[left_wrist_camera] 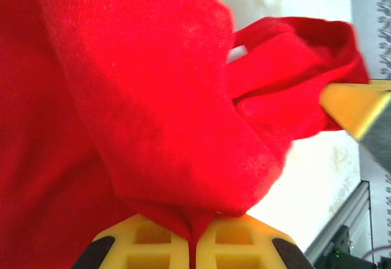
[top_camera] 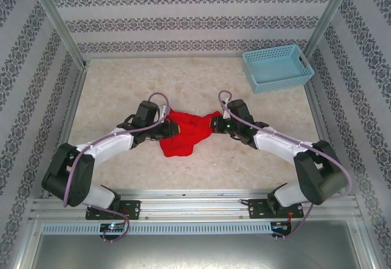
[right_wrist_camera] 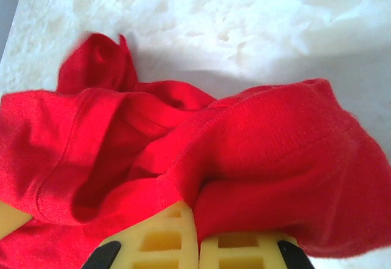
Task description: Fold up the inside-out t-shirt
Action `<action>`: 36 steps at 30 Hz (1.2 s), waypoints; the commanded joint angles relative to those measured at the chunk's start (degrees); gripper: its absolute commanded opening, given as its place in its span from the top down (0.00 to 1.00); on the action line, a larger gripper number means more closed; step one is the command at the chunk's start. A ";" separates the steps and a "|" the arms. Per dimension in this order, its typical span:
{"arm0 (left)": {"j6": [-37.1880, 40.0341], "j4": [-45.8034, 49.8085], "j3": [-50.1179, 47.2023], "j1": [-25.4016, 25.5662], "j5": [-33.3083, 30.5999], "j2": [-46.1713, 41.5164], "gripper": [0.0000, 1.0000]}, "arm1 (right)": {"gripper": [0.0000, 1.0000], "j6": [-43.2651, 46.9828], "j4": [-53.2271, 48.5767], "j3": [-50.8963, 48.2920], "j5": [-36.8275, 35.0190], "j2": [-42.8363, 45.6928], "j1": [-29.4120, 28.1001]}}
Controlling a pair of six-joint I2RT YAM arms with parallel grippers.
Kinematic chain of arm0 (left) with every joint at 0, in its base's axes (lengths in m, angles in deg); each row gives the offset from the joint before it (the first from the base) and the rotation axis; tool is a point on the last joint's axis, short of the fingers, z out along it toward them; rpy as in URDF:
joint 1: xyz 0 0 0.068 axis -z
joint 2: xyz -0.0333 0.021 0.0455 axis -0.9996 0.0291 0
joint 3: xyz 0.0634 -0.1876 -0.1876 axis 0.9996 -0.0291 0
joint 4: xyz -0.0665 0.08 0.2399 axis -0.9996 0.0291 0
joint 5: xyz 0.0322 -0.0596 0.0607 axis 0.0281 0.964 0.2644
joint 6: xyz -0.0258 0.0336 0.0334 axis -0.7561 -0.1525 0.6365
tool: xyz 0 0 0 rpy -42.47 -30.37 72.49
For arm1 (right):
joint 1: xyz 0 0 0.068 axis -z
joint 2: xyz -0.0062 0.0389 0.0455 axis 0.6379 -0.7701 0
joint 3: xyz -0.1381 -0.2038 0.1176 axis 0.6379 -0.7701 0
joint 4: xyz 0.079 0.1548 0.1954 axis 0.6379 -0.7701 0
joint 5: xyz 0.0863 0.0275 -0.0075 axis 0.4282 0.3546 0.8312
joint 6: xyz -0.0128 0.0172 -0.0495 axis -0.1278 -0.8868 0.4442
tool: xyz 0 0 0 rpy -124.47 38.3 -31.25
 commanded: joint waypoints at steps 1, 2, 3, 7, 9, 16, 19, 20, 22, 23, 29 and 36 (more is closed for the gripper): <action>-0.31 -2.38 0.45 -0.08 -4.66 -5.48 1.00 | 1.00 2.44 0.29 0.81 -3.77 2.80 -0.10; -0.22 -1.91 0.54 -0.09 -5.40 -6.68 1.00 | 1.00 2.73 -0.17 1.47 -4.23 3.14 -0.03; -0.34 -2.02 0.78 -0.02 -5.42 -7.39 1.00 | 1.00 3.17 -0.44 2.17 -4.73 3.41 -0.02; -2.20 -2.79 1.18 -0.02 -5.86 -9.15 1.00 | 1.00 4.49 -2.12 5.43 -5.56 2.89 0.31; -2.82 -3.75 -0.72 -0.13 -8.26 -11.41 1.00 | 1.00 4.88 -2.52 7.41 -5.09 1.72 0.26; -6.55 -1.47 -10.52 -2.33 -19.16 -23.53 1.00 | 1.00 6.54 -3.96 17.16 -2.63 -7.45 -2.25; -9.35 3.40 -17.02 -3.00 -27.16 -33.89 1.00 | 1.00 8.47 -5.88 25.43 -1.77 -14.64 -4.92; -10.64 5.45 -19.33 -3.02 -29.77 -37.82 1.00 | 1.00 9.41 -7.20 29.10 -1.53 -17.59 -6.21; -13.58 10.38 -23.11 -3.10 -33.23 -44.73 0.99 | 0.99 11.24 -10.39 36.80 -2.63 -23.72 -8.58; -15.56 12.63 -25.16 -3.17 -34.44 -48.32 0.99 | 0.98 12.35 -12.04 40.81 -3.28 -26.97 -9.77; -25.47 28.10 -33.23 -3.27 -38.62 -64.28 0.94 | 0.95 19.17 -22.71 67.21 -5.54 -46.10 -16.10; -30.61 46.69 -33.38 -3.34 -43.36 -79.21 0.89 | 0.90 23.10 -24.60 82.35 -2.44 -55.51 -20.98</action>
